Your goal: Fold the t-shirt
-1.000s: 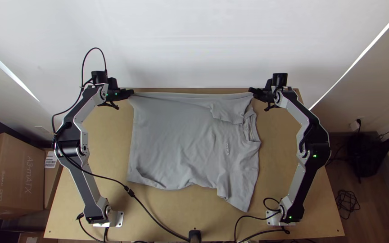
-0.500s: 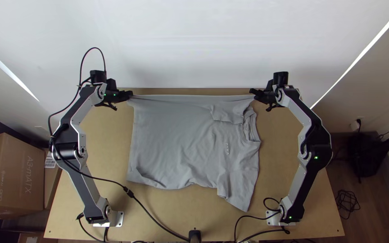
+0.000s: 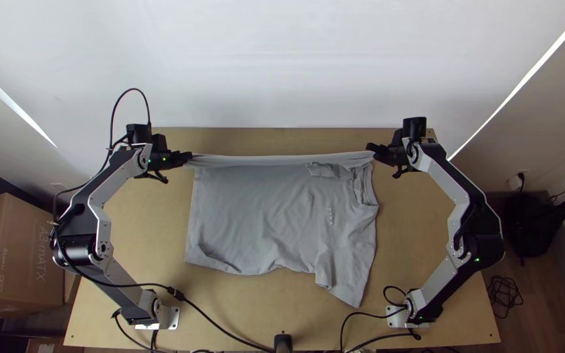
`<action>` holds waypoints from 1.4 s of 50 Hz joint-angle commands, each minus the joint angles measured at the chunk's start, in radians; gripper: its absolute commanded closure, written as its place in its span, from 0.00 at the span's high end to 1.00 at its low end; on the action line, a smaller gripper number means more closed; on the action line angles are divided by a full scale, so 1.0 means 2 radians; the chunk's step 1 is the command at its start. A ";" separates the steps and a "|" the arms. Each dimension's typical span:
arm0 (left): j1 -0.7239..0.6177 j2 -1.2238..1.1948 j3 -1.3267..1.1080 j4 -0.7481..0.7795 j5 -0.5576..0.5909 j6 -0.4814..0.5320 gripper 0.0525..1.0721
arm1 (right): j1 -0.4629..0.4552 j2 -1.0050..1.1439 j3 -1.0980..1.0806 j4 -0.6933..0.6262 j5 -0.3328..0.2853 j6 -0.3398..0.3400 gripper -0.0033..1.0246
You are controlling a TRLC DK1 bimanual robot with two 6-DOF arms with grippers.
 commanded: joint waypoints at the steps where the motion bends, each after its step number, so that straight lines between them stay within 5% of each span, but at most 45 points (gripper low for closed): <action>1: -0.003 -0.027 -0.039 0.017 0.000 -0.013 0.02 | 0.005 -0.029 -0.039 0.006 0.012 -0.004 0.02; 37: -0.020 -0.084 -0.152 0.065 -0.001 -0.026 0.03 | 0.017 -0.097 -0.183 0.047 0.025 0.008 0.02; 39: -0.020 -0.085 -0.152 0.065 -0.001 -0.026 0.07 | 0.017 -0.098 -0.186 0.047 0.025 0.008 0.03; 42: -0.020 -0.087 -0.153 0.066 -0.001 -0.023 0.27 | 0.015 -0.099 -0.187 0.047 0.025 0.008 0.03; 50: -0.011 -0.116 -0.162 0.090 -0.003 -0.026 0.97 | 0.001 -0.139 -0.203 0.046 0.031 0.009 0.63; 57: 0.006 -0.143 -0.161 0.091 -0.001 -0.033 0.96 | -0.010 -0.195 -0.209 0.009 0.028 0.026 0.83; 70: 0.020 -0.237 -0.162 0.030 0.011 -0.016 0.96 | -0.013 -0.314 -0.219 -0.085 0.019 0.026 0.96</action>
